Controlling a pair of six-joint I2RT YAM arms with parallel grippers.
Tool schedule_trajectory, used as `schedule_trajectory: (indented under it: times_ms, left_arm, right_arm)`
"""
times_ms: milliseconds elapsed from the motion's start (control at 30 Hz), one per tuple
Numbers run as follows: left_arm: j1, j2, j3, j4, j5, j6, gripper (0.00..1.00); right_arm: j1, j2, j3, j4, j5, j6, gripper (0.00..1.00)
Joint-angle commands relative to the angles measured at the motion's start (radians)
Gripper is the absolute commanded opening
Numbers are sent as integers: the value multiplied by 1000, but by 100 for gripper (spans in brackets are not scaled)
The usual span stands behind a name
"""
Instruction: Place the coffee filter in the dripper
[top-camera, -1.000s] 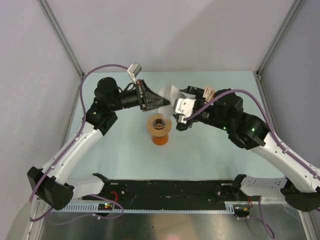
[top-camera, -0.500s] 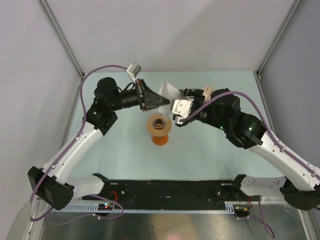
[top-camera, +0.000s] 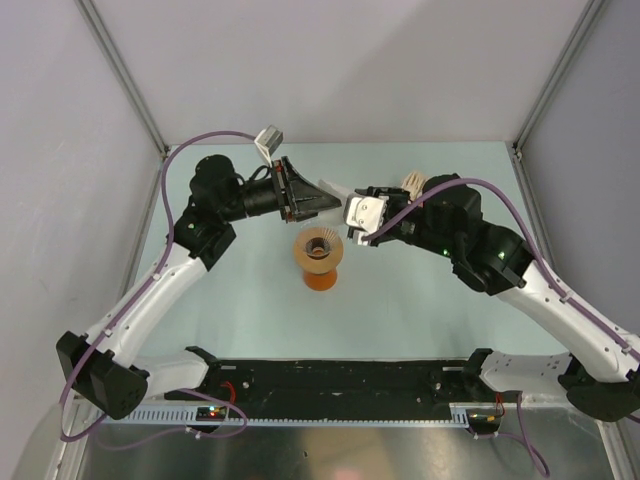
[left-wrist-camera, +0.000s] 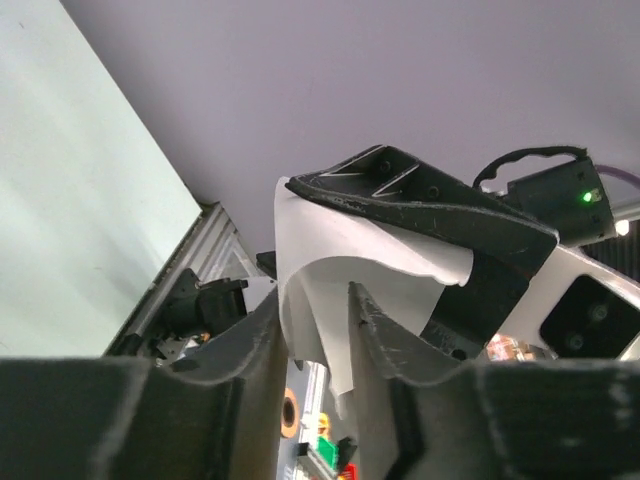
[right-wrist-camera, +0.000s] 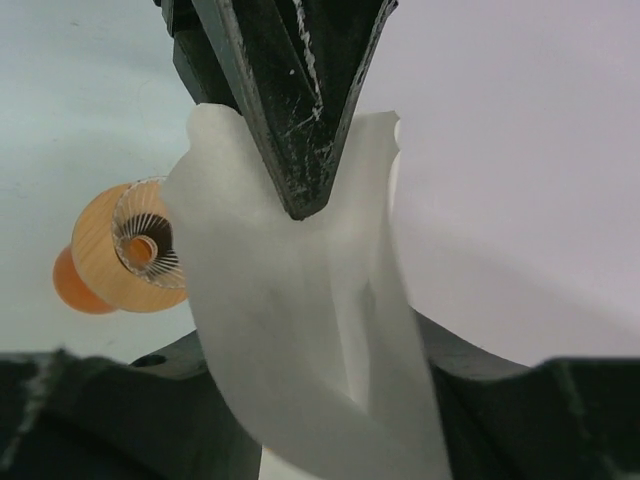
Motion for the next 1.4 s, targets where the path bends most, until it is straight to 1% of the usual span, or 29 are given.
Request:
schedule_trajectory:
  times_ms: [0, 33, 100, 167, 200, 300, 333, 400, 467, 567, 667, 767, 900, 1000, 1167, 1233, 1367]
  left_arm:
    - [7, -23, 4, 34, 24, 40, 42]
    - [14, -28, 7, 34, 28, 63, 50]
    - [38, -46, 16, 32, 48, 121, 61]
    - [76, -72, 19, 29, 67, 179, 70]
    - [94, -88, 19, 25, 82, 225, 74]
    - [163, -140, 31, 1, 150, 381, 92]
    - [185, -158, 39, -38, 162, 459, 96]
    - [213, -180, 73, -137, 197, 610, 99]
    - [216, -193, 95, -194, 226, 708, 99]
    - [181, -192, 128, -247, 223, 792, 100]
    - [103, -167, 186, -348, 171, 913, 100]
    - [35, -140, 231, -419, 109, 1001, 100]
    - [-40, -109, 272, -474, 29, 1051, 100]
    - [-80, -96, 287, -487, -17, 1072, 100]
    - [-140, -74, 305, -507, -46, 1108, 99]
    - [-158, -68, 310, -508, -39, 1112, 95]
    - [-179, -58, 311, -508, -20, 1115, 79]
  right_arm:
    - [-30, 3, 65, -22, -73, 63, 44]
    - [-39, 4, 73, -36, -88, 79, 43]
    - [-69, 10, 97, -67, -135, 125, 39]
    - [-117, 16, 125, -103, -207, 187, 35]
    - [-139, 18, 139, -119, -255, 232, 34]
    - [-215, 26, 171, -171, -398, 343, 28]
    - [-231, 27, 174, -178, -443, 383, 26]
    - [-262, 24, 176, -187, -521, 442, 23]
    - [-281, 24, 175, -190, -590, 487, 22]
    - [-291, 32, 178, -200, -667, 540, 21]
    - [-291, 36, 177, -204, -723, 573, 15]
    - [-285, 38, 178, -213, -742, 585, 13]
    - [-269, 34, 175, -228, -754, 588, 9]
    - [-250, 27, 164, -235, -757, 588, 4]
    - [-227, 21, 149, -236, -757, 591, 0]
    - [-223, 23, 150, -238, -754, 589, 0]
    - [-217, 23, 151, -240, -756, 581, 0]
